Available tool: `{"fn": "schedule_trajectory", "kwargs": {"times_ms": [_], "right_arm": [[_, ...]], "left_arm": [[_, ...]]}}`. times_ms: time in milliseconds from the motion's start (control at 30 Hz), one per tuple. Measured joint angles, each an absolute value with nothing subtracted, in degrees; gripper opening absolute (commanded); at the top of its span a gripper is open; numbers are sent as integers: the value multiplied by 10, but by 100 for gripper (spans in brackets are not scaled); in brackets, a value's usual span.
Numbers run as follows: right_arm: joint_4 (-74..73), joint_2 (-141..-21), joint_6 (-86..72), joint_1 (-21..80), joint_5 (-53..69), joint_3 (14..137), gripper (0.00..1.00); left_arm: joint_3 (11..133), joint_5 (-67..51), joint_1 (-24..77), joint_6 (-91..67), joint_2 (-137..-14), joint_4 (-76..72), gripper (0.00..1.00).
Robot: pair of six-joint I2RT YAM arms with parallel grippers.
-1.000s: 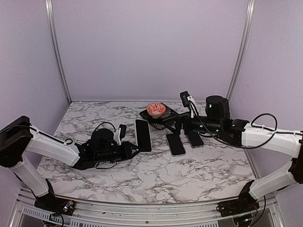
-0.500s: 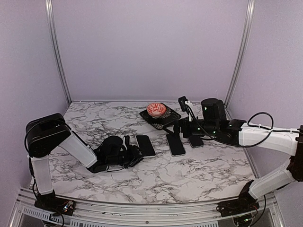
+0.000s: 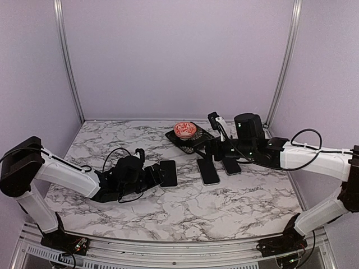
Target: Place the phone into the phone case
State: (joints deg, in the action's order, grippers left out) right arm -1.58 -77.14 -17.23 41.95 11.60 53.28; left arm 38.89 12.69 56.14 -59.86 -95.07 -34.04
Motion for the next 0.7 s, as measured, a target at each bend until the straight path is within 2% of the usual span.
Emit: {"fn": "schedule_trajectory", "kwargs": {"times_ms": [67, 133, 200, 533, 700], "right_arm": [[-33, -794, -169, 431, 92, 557, 39], [-50, -834, -159, 453, 70, 592, 14], [-67, -883, -155, 477, 61, 632, 0], [-105, -1146, -149, 516, 107, 795, 0], [-143, -1199, -135, 531, 95, 844, 0]], "left_arm": [[390, 156, 571, -575, -932, -317, 72], [388, 184, 574, -556, -915, -296, 70], [375, 222, 574, -535, -886, -275, 70], [314, 385, 535, -460, -705, -183, 72], [297, 408, 522, -450, -681, -155, 73]]}}
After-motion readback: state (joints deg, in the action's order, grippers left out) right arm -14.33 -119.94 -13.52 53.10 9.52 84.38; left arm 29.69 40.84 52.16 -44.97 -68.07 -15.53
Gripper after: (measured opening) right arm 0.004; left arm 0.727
